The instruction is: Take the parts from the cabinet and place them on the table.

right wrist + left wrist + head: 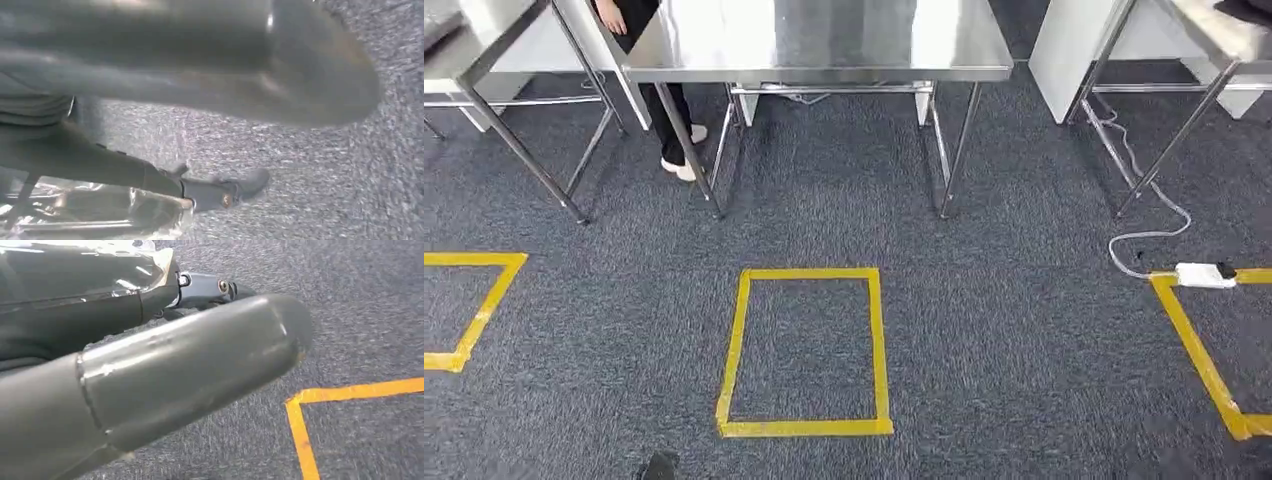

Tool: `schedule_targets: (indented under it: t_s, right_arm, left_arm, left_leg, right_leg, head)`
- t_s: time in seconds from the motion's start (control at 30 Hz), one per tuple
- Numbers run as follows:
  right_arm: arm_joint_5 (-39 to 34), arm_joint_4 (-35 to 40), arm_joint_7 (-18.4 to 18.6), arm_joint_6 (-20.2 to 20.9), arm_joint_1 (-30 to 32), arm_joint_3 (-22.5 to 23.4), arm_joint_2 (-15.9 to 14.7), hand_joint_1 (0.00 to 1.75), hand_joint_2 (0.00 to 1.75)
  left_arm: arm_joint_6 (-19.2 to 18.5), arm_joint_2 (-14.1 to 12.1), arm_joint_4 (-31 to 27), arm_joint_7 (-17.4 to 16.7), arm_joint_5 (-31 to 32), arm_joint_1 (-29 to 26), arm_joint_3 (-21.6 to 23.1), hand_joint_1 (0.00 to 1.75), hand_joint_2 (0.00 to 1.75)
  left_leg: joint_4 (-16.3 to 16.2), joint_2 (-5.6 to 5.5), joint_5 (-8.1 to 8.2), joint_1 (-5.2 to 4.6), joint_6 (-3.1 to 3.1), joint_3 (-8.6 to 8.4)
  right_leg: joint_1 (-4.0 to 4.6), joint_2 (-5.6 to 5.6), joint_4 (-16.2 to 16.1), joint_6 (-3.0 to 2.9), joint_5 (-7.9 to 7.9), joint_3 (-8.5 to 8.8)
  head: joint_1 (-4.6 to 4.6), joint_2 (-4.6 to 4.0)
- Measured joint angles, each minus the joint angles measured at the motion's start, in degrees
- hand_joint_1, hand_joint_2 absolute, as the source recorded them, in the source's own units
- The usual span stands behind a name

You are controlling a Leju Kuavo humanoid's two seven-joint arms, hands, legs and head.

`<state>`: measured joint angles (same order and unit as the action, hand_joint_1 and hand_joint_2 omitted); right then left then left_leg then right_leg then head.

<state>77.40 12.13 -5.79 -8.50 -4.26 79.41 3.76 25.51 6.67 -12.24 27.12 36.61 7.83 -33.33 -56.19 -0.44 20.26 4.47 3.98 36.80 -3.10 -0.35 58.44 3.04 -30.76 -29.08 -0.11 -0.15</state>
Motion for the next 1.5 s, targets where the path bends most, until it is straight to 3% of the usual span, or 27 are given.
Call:
schedule_targets:
  t_s: [0.07, 0.1, 0.13, 0.2, 0.23, 0.27, 0.3, 0.37, 0.4, 0.43, 0.5, 0.53, 0.6, 0.67, 0.7, 0.73, 1.1, 1.5]
  right_arm:
    - [0.0, 0.1, 0.0, 0.0, -0.1, -0.1, -0.2, 0.0, 0.0]
    - [0.0, 0.0, 0.0, 0.0, -0.1, -0.2, 0.0, 0.0, 0.0]
    - [0.0, 0.1, 0.0, -0.1, -0.1, -0.2, -0.1, 0.0, 0.0]
    - [-0.1, 0.1, 0.0, -0.1, 0.0, -0.2, 0.0, 0.0, 0.0]
    - [-0.1, 0.1, 0.1, -0.1, 0.0, -0.2, 0.0, 0.0, 0.0]
    - [-0.1, 0.1, 0.2, -0.1, 0.1, -0.3, 0.0, 0.0, 0.0]
    - [-0.1, 0.1, 0.2, -0.1, 0.2, -0.3, 0.0, 0.0, 0.0]
    - [-0.1, 0.1, 0.3, 0.1, 0.1, -0.3, 0.0, 0.0, 0.0]
    - [-0.1, 0.0, 0.4, 0.2, 0.0, -0.3, 0.1, 0.0, 0.0]
    - [-0.1, 0.1, 0.4, 0.3, 0.0, -0.3, 0.2, 0.0, 0.0]
    - [-0.1, 0.1, 0.4, 0.2, 0.0, -0.3, -0.1, 0.0, 0.0]
    - [-0.1, 0.1, 0.4, 0.2, 0.0, -0.3, -0.1, 0.0, 0.0]
    - [-0.1, 0.1, 0.4, 0.2, 0.0, -0.4, 0.0, 0.0, 0.0]
    - [-0.1, 0.1, 0.5, 0.1, -0.1, -0.4, 0.1, 0.0, 0.0]
    - [-0.1, 0.1, 0.5, 0.1, -0.1, -0.5, -0.1, 0.0, 0.0]
    - [-0.1, 0.1, 0.5, 0.1, 0.0, -0.5, -0.1, 0.0, 0.0]
    - [-0.1, 0.1, 0.9, -0.2, 0.0, -0.6, -0.2, 0.0, 0.0]
    - [0.2, 0.1, 1.0, -0.3, 0.0, -0.7, -0.1, 0.0, 0.0]
  left_arm:
    - [0.0, 0.1, 0.1, 0.0, 0.0, -0.1, 0.0, 0.0, 0.0]
    - [0.0, 0.0, 0.1, 0.0, 0.0, -0.1, 0.0, 0.0, 0.0]
    - [0.0, 0.1, 0.1, 0.0, 0.0, -0.1, 0.0, 0.0, 0.0]
    - [0.0, 0.0, 0.1, 0.0, 0.0, -0.1, 0.0, 0.0, 0.0]
    - [0.0, 0.0, 0.1, 0.0, 0.0, -0.1, 0.0, 0.0, 0.0]
    - [0.0, 0.0, 0.1, 0.0, 0.0, -0.2, 0.0, 0.0, 0.0]
    - [0.1, 0.0, 0.1, 0.0, 0.0, -0.2, 0.0, 0.0, 0.0]
    - [0.3, 0.0, 0.1, 0.0, 0.0, -0.1, 0.0, 0.0, 0.0]
    - [0.3, -0.2, 0.1, 0.0, 0.0, 0.0, 0.0, 0.0, 0.0]
    - [0.4, -0.2, 0.1, 0.0, 0.0, 0.0, 0.0, 0.0, 0.0]
    - [0.4, 0.1, 0.1, 0.1, 0.0, 0.0, 0.0, 0.0, 0.0]
    - [0.4, 0.1, 0.1, 0.1, 0.0, 0.0, 0.0, 0.0, 0.0]
    - [0.4, -0.1, 0.1, 0.1, 0.0, 0.1, 0.0, 0.0, 0.0]
    - [0.4, -0.1, 0.1, 0.1, 0.0, 0.0, 0.0, 0.0, 0.0]
    - [0.4, 0.1, 0.1, 0.1, 0.0, 0.0, 0.0, 0.0, 0.0]
    - [0.4, 0.1, 0.1, 0.1, 0.0, 0.0, 0.0, 0.0, 0.0]
    - [0.8, 0.2, 0.1, 0.7, 0.2, 0.0, 0.0, 0.0, 0.0]
    - [1.2, 0.1, 0.1, 0.7, 0.3, 0.0, 0.0, 0.0, 0.0]
  left_leg:
    - [0.0, 0.14, -0.32, 0.7, 0.57, -0.07]
    - [-1.9, 0.52, 2.01, 0.73, -0.08, 0.73]
    - [-5.9, 0.61, 5.41, 0.25, -0.66, 2.27]
    - [-16.2, 0.5, 11.3, -0.72, -1.38, 6.11]
    - [-19.2, 0.51, 12.35, -1.06, -1.78, 6.94]
    - [-19.4, 0.52, 12.05, -1.39, -2.26, 6.42]
    - [-17.3, 0.51, 10.81, -1.8, -2.96, 4.66]
    - [-8.7, 0.52, 7.33, -2.54, -4.48, -0.82]
    - [-4.9, 0.62, 7.52, -3.03, -5.36, -2.99]
    - [-4.2, 0.83, 7.49, -3.32, -5.22, -3.23]
    - [-3.9, 0.79, 7.28, -3.49, -4.16, -3.14]
    - [-3.9, 0.66, 7.29, -3.83, -4.28, -3.13]
    - [-4.2, 0.44, 7.39, -4.41, -5.48, -2.82]
    - [-3.5, 0.46, 6.9, -4.31, -5.95, -2.93]
    - [-3.1, 0.46, 6.56, -4.29, -5.42, -3.06]
    - [-3.1, 0.44, 6.59, -4.34, -5.46, -3.1]
    - [-3.1, 0.43, 6.54, -4.67, -5.94, -3.03]
    - [-3.1, 0.51, 6.51, -4.29, -5.91, -3.09]
  right_leg:
    - [0.18, -0.06, 0.2, -1.19, 0.48, -0.32]
    - [0.13, -0.21, 0.2, -1.63, 0.75, -0.42]
    - [0.39, -0.23, 0.2, -2.07, 1.01, -0.72]
    - [1.19, -0.41, 0.2, -2.65, 1.37, -1.1]
    - [1.59, -0.45, 0.3, -2.83, 1.5, -1.39]
    - [1.92, -0.47, 0.3, -2.87, 1.53, -1.48]
    - [2.2, -0.48, 0.3, -2.97, 1.62, -1.5]
    - [2.51, -0.41, 0.3, -2.96, 1.6, -1.31]
    - [2.51, -0.39, 0.3, -2.94, 1.6, -1.31]
    - [3.41, -0.46, 0.6, -2.81, 1.54, -1.7]
    - [3.64, -0.49, 0.7, -2.88, 1.29, -2.28]
    - [3.52, -0.54, 0.6, -2.79, 1.33, -2.38]
    - [2.54, -0.67, 0.1, -1.64, 1.88, -1.96]
    - [2.67, -0.65, -0.3, -1.24, 2.04, -1.79]
    - [3.26, -0.69, -0.6, -2.53, 1.85, -1.92]
    - [3.02, -0.68, -0.7, -2.66, 2.07, -1.94]
    - [2.96, -0.66, -1.3, -1.72, 2.63, -1.83]
    - [3.08, -0.67, -1.2, -1.68, 2.66, -1.92]
  head:
    - [-0.5, 0.02]
    - [-0.66, 0.02]
    - [-0.75, 0.02]
    - [-0.92, 0.02]
    - [-0.88, 0.02]
    - [-0.88, 0.02]
    - [-0.85, 0.02]
    - [-0.88, 0.02]
    - [-0.83, 0.02]
    - [-0.77, 0.02]
    - [-0.77, 0.02]
    - [-0.79, 0.02]
    - [-0.9, 0.02]
    - [-0.94, 0.02]
    - [-0.74, 0.02]
    - [-0.79, 0.02]
    - [-0.79, 0.02]
    - [-0.81, 0.02]
